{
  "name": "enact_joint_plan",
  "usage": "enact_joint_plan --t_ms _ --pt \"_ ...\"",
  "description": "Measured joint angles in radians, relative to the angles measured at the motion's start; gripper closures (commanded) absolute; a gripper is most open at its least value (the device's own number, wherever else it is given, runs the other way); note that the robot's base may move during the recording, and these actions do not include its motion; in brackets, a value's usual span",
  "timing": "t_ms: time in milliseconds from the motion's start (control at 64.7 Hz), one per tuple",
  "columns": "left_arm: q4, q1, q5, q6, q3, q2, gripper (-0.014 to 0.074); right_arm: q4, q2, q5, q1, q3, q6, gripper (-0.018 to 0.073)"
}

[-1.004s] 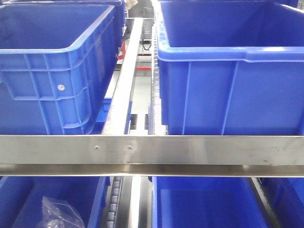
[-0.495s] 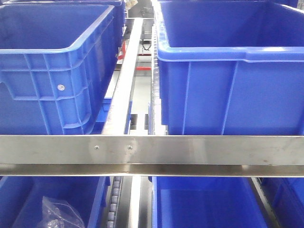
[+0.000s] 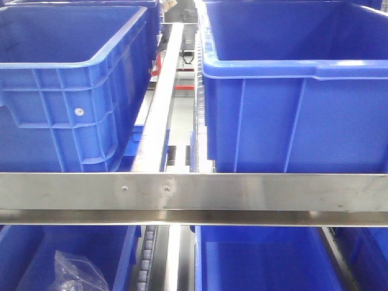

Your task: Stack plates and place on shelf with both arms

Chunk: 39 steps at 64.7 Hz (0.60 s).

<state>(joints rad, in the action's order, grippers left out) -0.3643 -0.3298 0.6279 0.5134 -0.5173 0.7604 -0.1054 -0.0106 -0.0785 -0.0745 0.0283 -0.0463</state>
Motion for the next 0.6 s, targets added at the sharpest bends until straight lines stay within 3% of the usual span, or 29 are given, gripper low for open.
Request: enact_joint_plan --t_ms 603 --pt "0.000 0.000 0.000 0.000 0.000 0.000 0.0500 0.001 0.000 -0.004 0.000 0.000 -0.002 0.0512"
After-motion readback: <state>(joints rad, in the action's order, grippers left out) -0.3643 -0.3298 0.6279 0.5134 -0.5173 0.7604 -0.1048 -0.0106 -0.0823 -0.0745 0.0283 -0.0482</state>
